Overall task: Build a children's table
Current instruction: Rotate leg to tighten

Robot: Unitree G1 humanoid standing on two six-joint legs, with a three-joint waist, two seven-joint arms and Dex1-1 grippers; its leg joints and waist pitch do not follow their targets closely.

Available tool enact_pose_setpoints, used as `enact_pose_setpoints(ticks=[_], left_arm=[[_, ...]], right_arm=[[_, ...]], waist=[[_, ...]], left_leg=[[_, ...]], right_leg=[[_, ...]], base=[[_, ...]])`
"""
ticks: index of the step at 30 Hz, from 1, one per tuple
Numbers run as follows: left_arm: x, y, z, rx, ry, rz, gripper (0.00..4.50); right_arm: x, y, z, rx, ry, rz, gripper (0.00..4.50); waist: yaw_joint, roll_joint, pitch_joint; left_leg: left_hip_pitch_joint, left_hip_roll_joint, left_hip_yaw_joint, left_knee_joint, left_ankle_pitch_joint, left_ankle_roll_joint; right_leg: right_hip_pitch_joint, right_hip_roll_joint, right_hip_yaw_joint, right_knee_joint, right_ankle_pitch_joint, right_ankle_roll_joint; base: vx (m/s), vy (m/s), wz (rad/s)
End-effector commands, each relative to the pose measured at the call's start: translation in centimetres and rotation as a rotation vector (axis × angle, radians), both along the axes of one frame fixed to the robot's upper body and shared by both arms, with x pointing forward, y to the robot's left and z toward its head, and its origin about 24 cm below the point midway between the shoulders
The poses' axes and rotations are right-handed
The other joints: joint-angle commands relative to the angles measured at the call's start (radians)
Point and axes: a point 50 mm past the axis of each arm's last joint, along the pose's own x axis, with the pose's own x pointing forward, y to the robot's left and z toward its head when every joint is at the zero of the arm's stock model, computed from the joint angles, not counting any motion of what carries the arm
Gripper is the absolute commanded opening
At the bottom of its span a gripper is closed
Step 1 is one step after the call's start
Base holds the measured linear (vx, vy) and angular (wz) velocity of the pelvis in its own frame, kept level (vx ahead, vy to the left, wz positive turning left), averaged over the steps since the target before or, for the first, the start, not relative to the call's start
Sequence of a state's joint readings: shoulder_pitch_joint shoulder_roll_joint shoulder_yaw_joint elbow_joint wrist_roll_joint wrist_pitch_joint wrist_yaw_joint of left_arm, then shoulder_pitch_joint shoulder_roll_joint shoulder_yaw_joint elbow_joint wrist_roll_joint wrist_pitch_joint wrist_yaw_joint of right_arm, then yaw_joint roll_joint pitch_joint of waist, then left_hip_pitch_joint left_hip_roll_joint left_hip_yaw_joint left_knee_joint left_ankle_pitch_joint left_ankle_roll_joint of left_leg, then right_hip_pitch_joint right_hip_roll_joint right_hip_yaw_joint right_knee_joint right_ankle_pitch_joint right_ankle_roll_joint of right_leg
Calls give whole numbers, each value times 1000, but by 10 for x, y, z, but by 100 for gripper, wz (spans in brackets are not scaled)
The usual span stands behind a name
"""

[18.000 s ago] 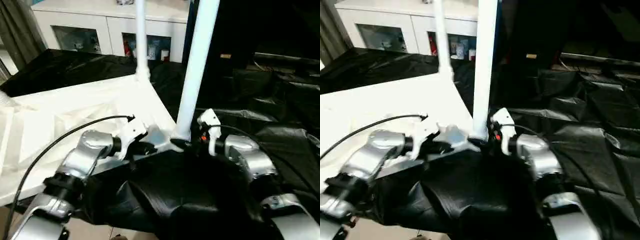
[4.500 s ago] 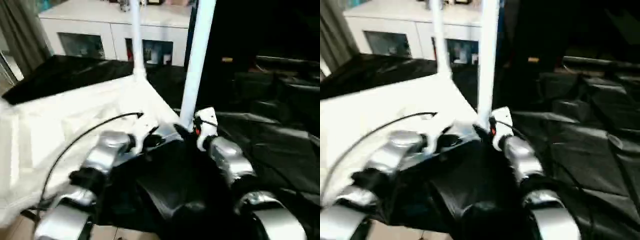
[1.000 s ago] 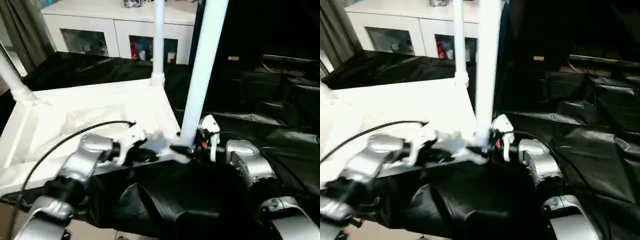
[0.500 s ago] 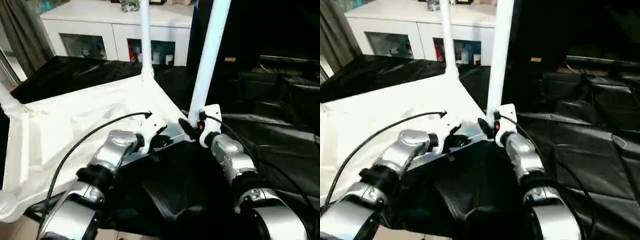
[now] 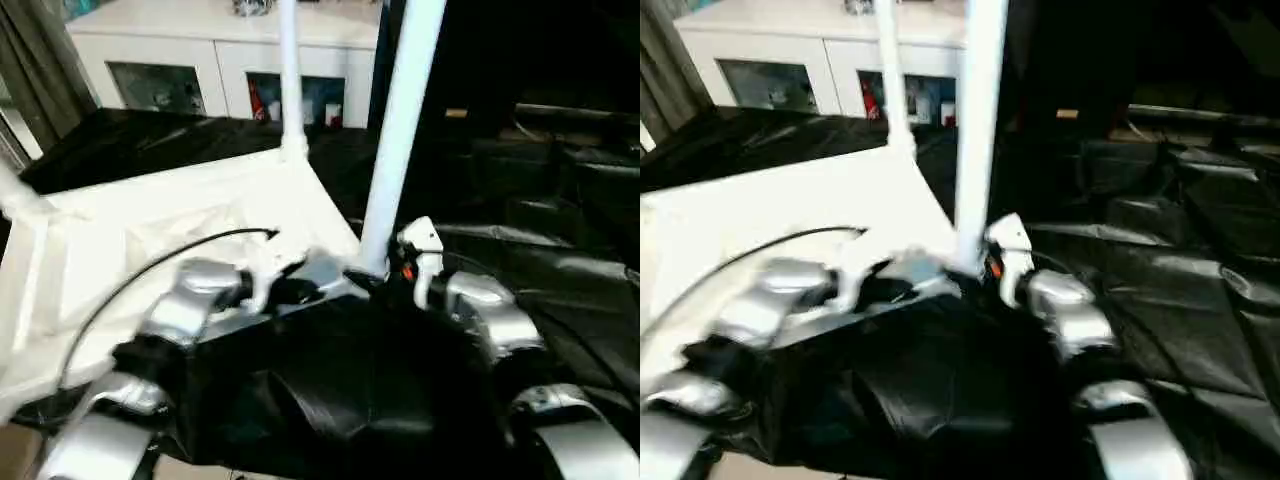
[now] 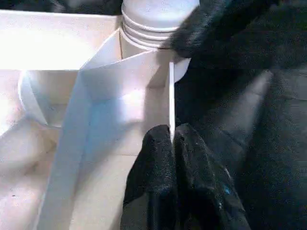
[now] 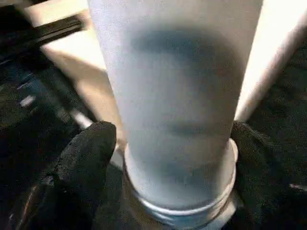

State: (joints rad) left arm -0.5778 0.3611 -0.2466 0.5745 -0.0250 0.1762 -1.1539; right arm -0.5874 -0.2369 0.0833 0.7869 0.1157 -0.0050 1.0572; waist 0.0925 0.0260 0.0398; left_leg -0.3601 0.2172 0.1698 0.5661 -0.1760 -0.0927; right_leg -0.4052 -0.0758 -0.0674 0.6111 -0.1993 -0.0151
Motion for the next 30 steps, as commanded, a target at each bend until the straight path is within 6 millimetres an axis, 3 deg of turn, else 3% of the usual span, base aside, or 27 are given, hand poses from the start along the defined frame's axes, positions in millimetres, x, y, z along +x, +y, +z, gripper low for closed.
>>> enact_pose_setpoints(ticks=[1, 2, 6, 11, 14, 15, 17, 18, 20, 25, 26, 30], left_arm=[[-8, -6, 3, -22, 34, -102, 0], [-9, -2, 4, -22, 46, -109, 0], [-13, 3, 5, -10, 73, -134, 0], [-15, 0, 6, -16, 78, -150, 0], [-14, -2, 6, -16, 72, -149, 0], [-12, -3, 6, -12, 62, -141, 0], [-12, -4, 6, -9, 57, -136, 0], [-8, -6, 6, -15, 37, -99, 0], [-2, -9, 6, -24, 16, -46, 0], [11, -19, 5, -29, -30, 91, 0], [15, -23, 5, -32, -44, 134, 0], [27, -39, 6, -40, -87, 270, 0]], right_arm=[[-7, 5, 0, -3, 0, 120, 378], [-8, 2, 0, 2, 10, 136, 378], [-10, -2, 1, 14, 20, 163, 378], [-13, 0, 0, 23, 36, 181, 362], [-15, 1, -3, 11, 42, 188, 327], [-17, 2, -7, -7, 46, 185, 322], [-18, 2, -9, -17, 45, 182, 303], [-17, 3, -13, -22, 49, 124, 291], [-13, 3, -17, -22, 50, 34, 285], [-3, 5, -23, -26, 60, -172, 274], [0, 7, -25, -24, 67, -227, 274], [7, 25, -31, -30, 97, -399, 273]], waist=[[7, -7, -65], [6, -13, -62], [9, -5, -58], [17, -2, -61], [19, -1, -63], [20, 5, -63], [20, 1, -63], [19, 6, -63], [17, 4, -60], [10, -3, -50], [9, -8, -51], [7, -8, -52]], left_leg=[[-2, 12, 7, -44, -109, 100], [-2, 11, 10, -45, -122, 100], [3, 14, 9, -50, -159, 78], [4, 14, 8, -48, -139, 68], [3, 11, 8, -47, -132, 66], [4, 11, 7, -46, -133, 63], [4, 11, 7, -46, -139, 60], [4, 11, 7, -46, -140, 57], [6, 10, 7, -49, -163, 46], [14, 8, 4, -62, -255, 3], [14, 7, 4, -60, -252, 0], [11, 6, 3, -60, -229, 4]], right_leg=[[63, -54, 36, -51, 17, -265], [62, -54, 36, -53, 4, -269], [59, -55, 37, -59, -59, -266], [60, -54, 38, -54, -18, -268], [62, -54, 37, -52, 1, -269], [62, -53, 37, -52, 4, -269], [62, -53, 37, -53, 3, -268], [62, -53, 37, -53, 2, -268], [61, -53, 37, -58, -29, -262], [57, -59, 41, -81, -246, -208], [58, -58, 42, -83, -260, -197], [56, -59, 43, -82, -249, -188]], base=[[0, 0, 0], [0, 0, 0], [0, 0, 0], [0, 0, 0], [0, 0, 0], [0, 0, 0], [0, 0, 0], [0, 0, 0], [0, 0, 0], [0, 0, 0], [0, 0, 0], [0, 0, 0]])
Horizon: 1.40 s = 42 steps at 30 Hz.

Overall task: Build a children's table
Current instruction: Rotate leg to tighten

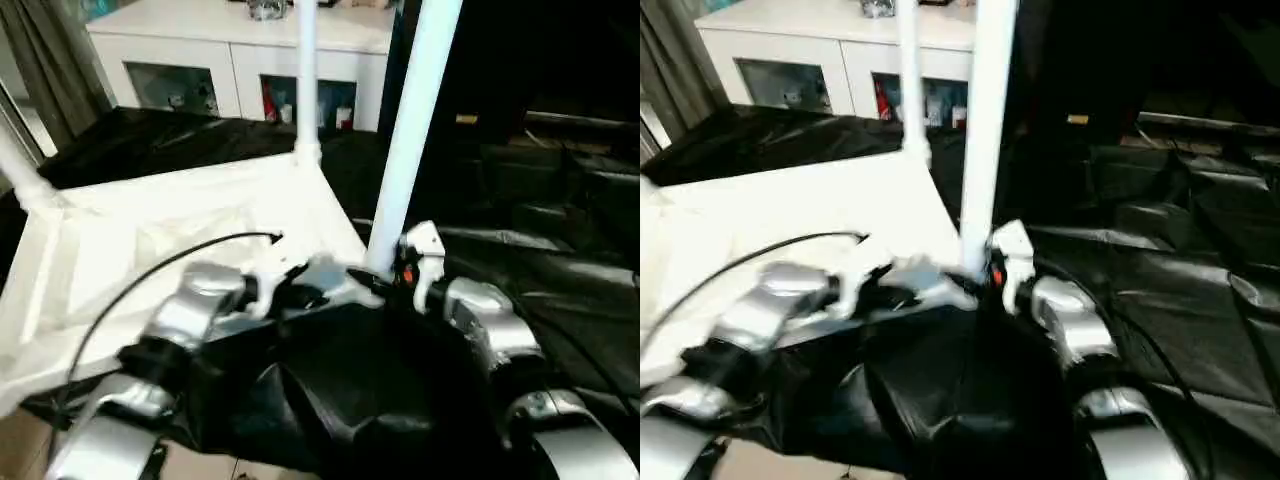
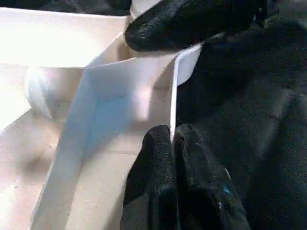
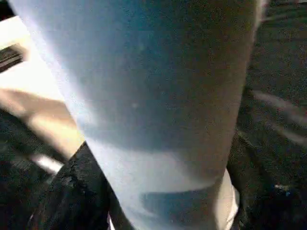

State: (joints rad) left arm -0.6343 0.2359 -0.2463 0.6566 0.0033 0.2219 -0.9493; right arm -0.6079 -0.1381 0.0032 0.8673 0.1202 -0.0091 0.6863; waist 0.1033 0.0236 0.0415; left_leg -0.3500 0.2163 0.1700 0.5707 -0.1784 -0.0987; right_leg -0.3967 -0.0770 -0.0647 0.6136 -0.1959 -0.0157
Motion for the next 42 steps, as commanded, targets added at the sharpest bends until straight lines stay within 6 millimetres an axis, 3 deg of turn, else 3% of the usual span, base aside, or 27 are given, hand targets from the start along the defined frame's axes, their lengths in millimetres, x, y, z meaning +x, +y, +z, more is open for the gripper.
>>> enact_pose_setpoints(ticks=[1, 3, 6, 7, 8, 11, 13, 14, 16, 21, 27, 33, 36, 37, 38, 42], left_arm=[[15, -9, 12, -24, -76, 141, 0], [18, -16, 12, -28, -80, 172, 0], [18, -23, 12, -36, -81, 171, 0], [18, -23, 12, -36, -81, 167, 0], [16, -23, 12, -38, -80, 142, 0], [15, -21, 11, -36, -84, 121, 0], [12, -18, 11, -42, -85, 73, 0], [10, -15, 11, -46, -81, 47, 0], [4, -10, 10, -48, -72, -21, 0], [-8, 2, 8, -27, -45, -137, 0], [-26, 26, 8, -33, 38, -263, 0], [-30, 30, 8, -20, 45, -280, 0], [-31, 30, 8, -25, 44, -276, 0], [-31, 30, 9, -28, 44, -275, 0], [-30, 29, 9, -30, 39, -267, 0], [-27, 29, 9, -25, 23, -234, 0]], right_arm=[[-7, 20, -21, -54, 100, -34, 273], [-5, 33, -22, -47, 115, -59, 273], [-4, 54, -16, 1, 106, -14, 273], [-4, 57, -14, 17, 105, -1, 329], [-4, 61, -11, 45, 102, 33, 342], [-4, 61, -8, 50, 90, 62, 342], [-5, 57, -6, 52, 69, 116, 386], [-6, 53, -5, 48, 58, 147, 390], [-10, 45, -5, 37, 43, 222, 390], [-18, 25, -3, 30, 37, 359, 390], [-30, -8, 4, -16, 33, 507, 390], [-33, -11, 5, -33, 29, 545, 390], [-33, -8, 4, -32, 32, 551, 358], [-33, -7, 4, -31, 34, 555, 358], [-33, -4, 4, -26, 41, 565, 352], [-33, -2, 3, -30, 44, 564, 317]], waist=[[-4, -5, -54], [-6, -5, -55], [-5, -4, -59], [-5, -2, -59], [-5, -2, -60], [-6, -2, -58], [-7, -2, -57], [-6, 6, -57], [-7, 0, -60], [-6, 7, -64], [-10, 11, -60], [-10, 9, -58], [-10, 8, -60], [-10, -2, -61], [-9, 4, -60], [-6, 0, -61]], left_leg=[[1, 7, 3, -65, -227, 10], [1, 6, 3, -65, -221, 6], [-4, 5, 2, -62, -192, 22], [-5, 5, 2, -62, -188, 25], [-4, 5, 3, -61, -182, 33], [-6, 5, 4, -62, -187, 41], [-6, 6, 4, -63, -203, 40], [-6, 7, 2, -63, -208, 41], [-10, 7, 4, -61, -189, 50], [-10, 11, 6, -55, -150, 73], [-9, 13, 7, -57, -182, 75], [-5, 14, 7, -59, -193, 58], [-5, 13, 6, -57, -178, 58], [-6, 12, 8, -56, -170, 61], [-7, 12, 7, -56, -164, 65], [-7, 12, 8, -55, -155, 68]], right_leg=[[47, -57, 40, -84, -253, -188], [46, -58, 40, -85, -258, -179], [50, -58, 40, -77, -181, -193], [51, -57, 39, -76, -166, -198], [51, -56, 39, -74, -141, -206], [53, -57, 38, -76, -137, -212], [53, -58, 38, -79, -172, -208], [53, -60, 38, -78, -174, -207], [57, -56, 38, -74, -127, -214], [58, -53, 33, -64, -38, -247], [55, -51, 34, -66, -53, -257], [51, -52, 35, -69, -106, -253], [53, -52, 35, -67, -85, -253], [54, -51, 35, -66, -77, -253], [53, -52, 35, -64, -73, -255], [53, -53, 35, -64, -78, -250]], base=[[0, 0, 0], [0, 0, 0], [0, 0, 0], [0, 0, 0], [0, 0, 0], [0, 0, 0], [0, 0, 0], [0, 0, 0], [0, 0, 0], [0, 0, 0], [0, 0, 0], [0, 0, 0], [0, 0, 0], [0, 0, 0], [0, 0, 0], [0, 0, 0]])
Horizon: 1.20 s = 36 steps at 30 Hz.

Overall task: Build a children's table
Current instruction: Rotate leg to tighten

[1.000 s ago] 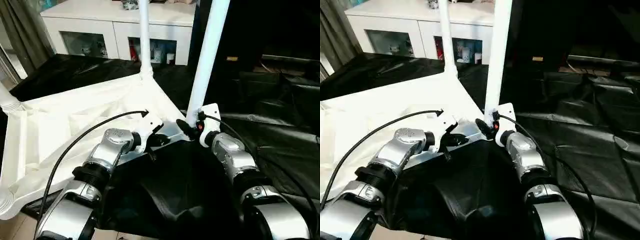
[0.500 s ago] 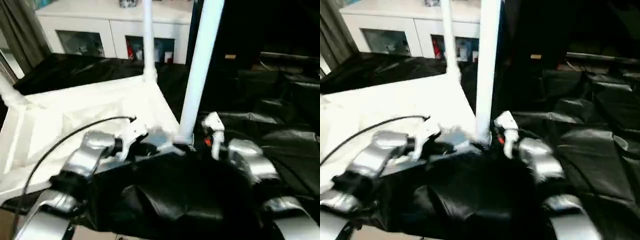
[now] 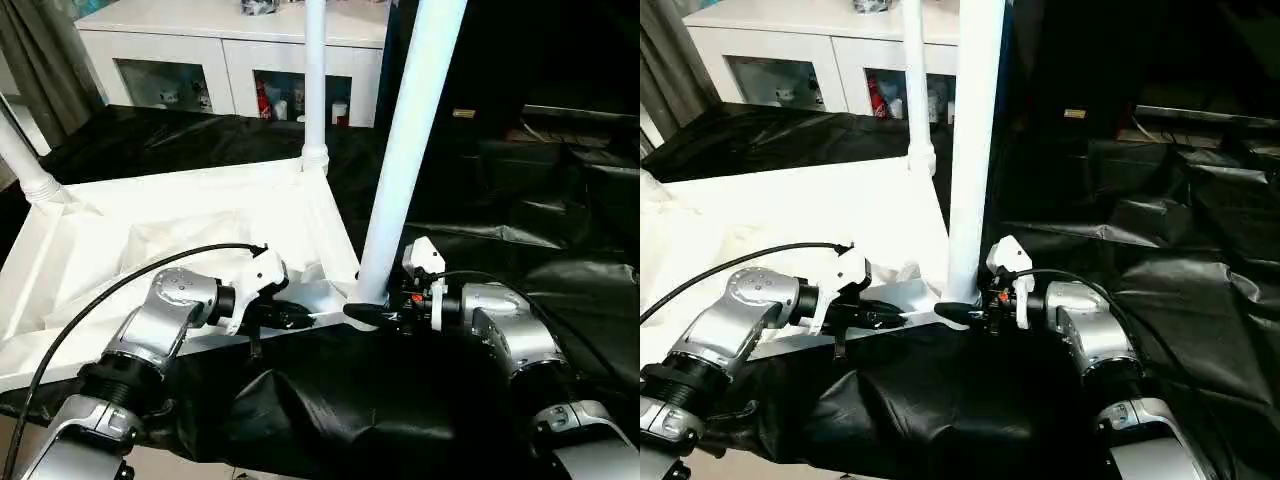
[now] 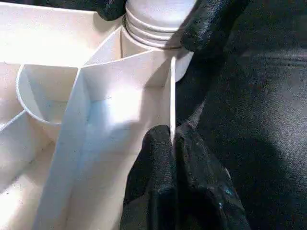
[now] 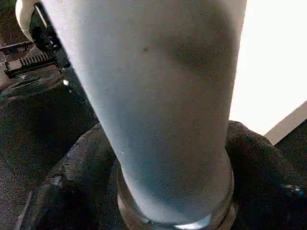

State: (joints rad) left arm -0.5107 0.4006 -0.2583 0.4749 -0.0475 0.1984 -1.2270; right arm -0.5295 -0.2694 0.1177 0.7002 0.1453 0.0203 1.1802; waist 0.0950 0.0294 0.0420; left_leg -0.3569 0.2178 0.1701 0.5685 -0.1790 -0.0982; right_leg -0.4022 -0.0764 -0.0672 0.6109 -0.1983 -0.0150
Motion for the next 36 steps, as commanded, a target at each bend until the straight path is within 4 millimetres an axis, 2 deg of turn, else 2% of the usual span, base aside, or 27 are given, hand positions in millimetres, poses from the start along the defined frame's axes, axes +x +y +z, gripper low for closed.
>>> enact_pose_setpoints(ticks=[1, 2, 3, 4, 5, 7, 8, 10, 13, 14, 16, 18, 20, 21, 24, 27, 30, 36], left_arm=[[1, -9, 5, -29, -24, -11, 0], [5, -10, 4, -15, -43, 28, 0], [10, -10, 3, 1, -61, 78, 0], [11, -11, 2, 7, -67, 95, 0], [13, -11, 2, 12, -73, 111, 0], [20, -14, 2, 14, -92, 185, 0], [26, -22, 3, -3, -110, 251, 0], [30, -30, 4, -12, -120, 283, 0], [34, -39, 4, -17, -133, 325, 0], [34, -39, 4, -17, -133, 325, 0], [41, -56, 5, -31, -145, 388, 0], [43, -64, 6, -40, -149, 394, 0], [43, -65, 7, -46, -149, 390, 0], [44, -66, 7, -50, -149, 387, 0], [43, -66, 8, -55, -150, 354, 0], [37, -59, 8, -60, -146, 252, 0], [35, -56, 8, -60, -138, 226, 0], [22, -37, 5, -40, -95, 90, 0]], right_arm=[[-5, 9, -6, -21, 32, 47, 314], [-3, 10, -9, -31, 35, 14, 314], [-2, 11, -13, -44, 31, -26, 287], [-2, 11, -14, -49, 30, -40, 287], [-2, 12, -15, -53, 28, -52, 283], [2, 13, -20, -68, 47, -148, 284], [8, 16, -27, -76, 65, -287, 274], [11, 20, -30, -76, 76, -372, 272], [14, 27, -33, -71, 91, -455, 272], [14, 27, -33, -71, 91, -455, 272], [20, 47, -34, -71, 98, -571, 272], [24, 58, -31, -71, 83, -598, 272], [24, 62, -29, -53, 84, -589, 272], [25, 65, -27, -40, 85, -583, 327], [26, 68, -22, 11, 98, -543, 344], [25, 62, -16, 23, 70, -414, 376], [23, 58, -15, 21, 59, -376, 408], [15, 36, -10, 18, 28, -181, 408]], waist=[[3, -9, -60], [3, -15, -60], [4, -16, -58], [3, -16, -57], [3, -14, -54], [4, -17, -50], [1, -16, -48], [0, -18, -50], [-5, -19, -50], [-4, -20, -51], [-6, -17, -50], [-5, -18, -56], [-6, -15, -54], [-5, -15, -56], [-5, -14, -59], [-4, -16, -58], [-4, -14, -59], [1, -11, -61]], left_leg=[[0, 10, 8, -53, -153, 68], [-1, 10, 9, -54, -152, 69], [-1, 10, 8, -54, -154, 66], [0, 10, 8, -56, -157, 62], [3, 9, 7, -58, -182, 52], [7, 9, 7, -61, -212, 39], [8, 8, 6, -64, -229, 25], [9, 7, 1, -67, -244, 9], [7, 6, 2, -67, -237, 12], [6, 5, 1, -67, -240, 16], [6, 4, 3, -66, -226, 17], [8, 3, 2, -64, -216, 9], [3, 2, 3, -64, -213, 20], [2, 3, 2, -63, -205, 27], [1, 2, 3, -60, -183, 40], [-1, 2, 3, -60, -189, 55], [-2, 5, 3, -59, -175, 61], [-2, 9, 5, -56, -160, 73]], right_leg=[[58, -54, 38, -62, -83, -249], [59, -54, 38, -64, -91, -244], [58, -55, 39, -65, -109, -238], [55, -56, 39, -67, -127, -233], [54, -58, 39, -73, -182, -221], [51, -59, 42, -81, -253, -201], [48, -59, 43, -85, -297, -187], [52, -62, 41, -87, -337, -166], [48, -58, 44, -88, -302, -165], [51, -60, 43, -87, -308, -163], [46, -59, 45, -89, -299, -161], [48, -61, 45, -87, -286, -164], [51, -59, 44, -85, -253, -170], [52, -59, 44, -83, -230, -173], [55, -57, 44, -76, -166, -192], [58, -59, 42, -77, -174, -199], [59, -60, 42, -74, -153, -205], [61, -58, 40, -68, -102, -228]], base=[[0, 0, 0], [0, 0, 0], [0, 0, 0], [0, 0, 0], [0, 0, 0], [0, 0, 0], [0, 0, 0], [0, 0, 0], [0, 0, 0], [0, 0, 0], [0, 0, 0], [0, 0, 0], [0, 0, 0], [0, 0, 0], [0, 0, 0], [0, 0, 0], [0, 0, 0], [0, 0, 0]])
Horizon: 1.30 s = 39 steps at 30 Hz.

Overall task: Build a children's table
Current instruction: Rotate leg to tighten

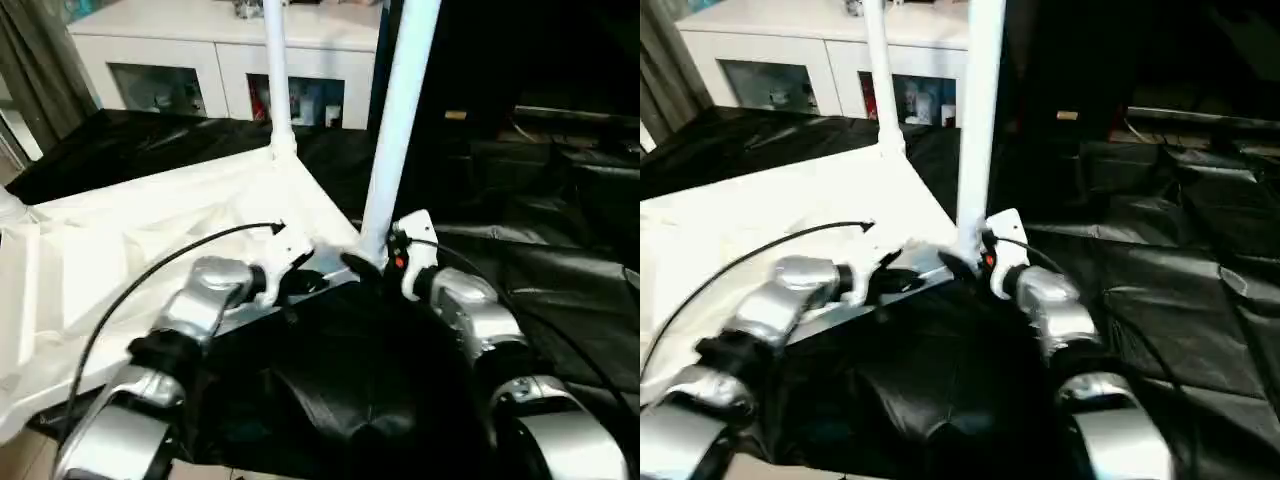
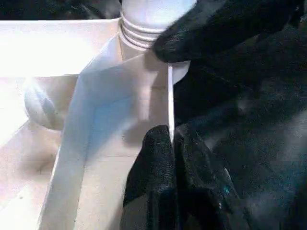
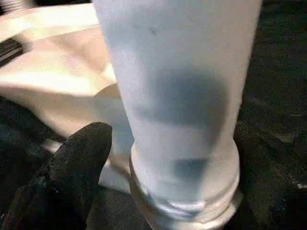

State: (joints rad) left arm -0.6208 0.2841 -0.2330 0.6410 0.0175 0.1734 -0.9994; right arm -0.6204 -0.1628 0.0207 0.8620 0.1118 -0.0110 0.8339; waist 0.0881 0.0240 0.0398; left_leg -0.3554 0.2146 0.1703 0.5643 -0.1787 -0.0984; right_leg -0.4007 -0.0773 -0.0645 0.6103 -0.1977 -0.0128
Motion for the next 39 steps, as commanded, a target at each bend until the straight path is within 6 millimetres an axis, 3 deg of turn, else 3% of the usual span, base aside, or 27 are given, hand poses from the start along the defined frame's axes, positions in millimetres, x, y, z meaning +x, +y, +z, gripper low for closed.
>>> enact_pose_setpoints(ticks=[1, 3, 6, 8, 10, 11, 12, 22, 26, 27, 28, 29, 31, 32, 33, 36, 38, 39], left_arm=[[-11, -6, 5, -47, 14, -150, 0], [-17, 2, 6, -37, 45, -201, 0], [-20, 5, 6, -33, 60, -220, 0], [-25, 11, 7, -25, 89, -256, 0], [-29, 13, 7, -22, 112, -284, 0], [-30, 14, 7, -22, 118, -292, 0], [-30, 13, 7, -23, 121, -295, 0], [-27, 9, 6, -35, 97, -254, 0], [-12, 5, 4, -21, 24, -90, 0], [-4, 2, 3, -19, -2, 3, 0], [-4, 2, 3, -19, -2, 3, 0], [0, -1, 3, -20, -15, 39, 0], [6, -8, 4, -24, -37, 94, 0], [10, -16, 5, -38, -43, 123, 0], [10, -18, 5, -40, -44, 128, 0], [17, -31, 7, -48, -63, 189, 0], [19, -34, 7, -48, -72, 209, 0], [19, -36, 8, -50, -76, 207, 0]], right_arm=[[-16, 13, -5, -7, 33, 248, 408], [-19, 4, -3, -25, 17, 301, 385], [-20, 1, -2, -31, 13, 322, 373], [-22, -4, -2, -47, 12, 360, 348], [-23, -7, -2, -65, 12, 378, 334], [-24, -7, -2, -71, 10, 381, 327], [-24, -7, -2, -73, 9, 383, 304], [-34, -5, -7, -59, 29, 419, 271], [-30, -1, -17, -55, 75, 267, 269], [-23, 2, -23, -89, 67, 129, 269], [-23, 2, -23, -89, 67, 129, 269], [-20, 5, -26, -90, 74, 53, 269], [-16, 10, -31, -78, 99, -60, 269], [-15, 18, -33, -67, 108, -124, 269], [-14, 20, -33, -66, 110, -135, 269], [-10, 39, -35, -83, 115, -237, 269], [-8, 48, -34, -94, 104, -251, 269], [-8, 53, -33, -66, 107, -242, 304]], waist=[[9, -6, -61], [10, -4, -61], [10, -4, -60], [13, 5, -61], [17, 4, -59], [17, 12, -59], [17, 10, -59], [22, 10, -62], [23, 10, -57], [19, 8, -49], [16, 9, -45], [14, 0, -48], [10, 5, -45], [7, -8, -48], [7, -1, -46], [2, -8, -48], [1, -5, -49], [2, -6, -51]], left_leg=[[-5, 13, 6, -50, -149, 80], [-5, 15, 7, -47, -138, 96], [-4, 16, 8, -48, -138, 89], [0, 18, 7, -49, -160, 78], [0, 17, 7, -50, -165, 74], [2, 18, 8, -50, -175, 66], [1, 17, 7, -50, -179, 63], [2, 14, 7, -48, -169, 56], [5, 15, 6, -53, -200, 41], [8, 12, 6, -59, -252, 21], [12, 11, 6, -61, -281, 11], [12, 9, 1, -64, -297, 1], [16, 8, 1, -65, -296, -8], [11, 8, -1, -66, -284, -7], [12, 8, -1, -67, -284, -4], [6, 6, -1, -65, -260, 3], [8, 6, 0, -65, -259, 4], [6, 7, 0, -64, -254, 10]], right_leg=[[61, -55, 36, -62, -72, -238], [57, -54, 35, -58, -34, -255], [57, -55, 35, -58, -33, -266], [54, -55, 35, -58, -43, -273], [54, -53, 35, -57, -38, -276], [53, -53, 35, -59, -38, -275], [54, -52, 35, -58, -38, -275], [58, -50, 35, -56, -9, -268], [53, -52, 36, -65, -75, -256], [51, -54, 37, -76, -190, -230], [47, -55, 38, -82, -245, -218], [54, -59, 37, -88, -318, -190], [44, -59, 40, -96, -360, -166], [49, -58, 39, -94, -352, -160], [44, -58, 41, -94, -350, -159], [47, -59, 41, -91, -332, -159], [44, -59, 41, -92, -327, -161], [45, -61, 42, -90, -310, -164]], base=[[0, 0, 0], [0, 0, 0], [0, 0, 0], [0, 0, 0], [0, 0, 0], [0, 0, 0], [0, 0, 0], [0, 0, 0], [0, 0, 0], [0, 0, 0], [0, 0, 0], [0, 0, 0], [0, 0, 0], [0, 0, 0], [0, 0, 0], [0, 0, 0], [0, 0, 0], [0, 0, 0]])
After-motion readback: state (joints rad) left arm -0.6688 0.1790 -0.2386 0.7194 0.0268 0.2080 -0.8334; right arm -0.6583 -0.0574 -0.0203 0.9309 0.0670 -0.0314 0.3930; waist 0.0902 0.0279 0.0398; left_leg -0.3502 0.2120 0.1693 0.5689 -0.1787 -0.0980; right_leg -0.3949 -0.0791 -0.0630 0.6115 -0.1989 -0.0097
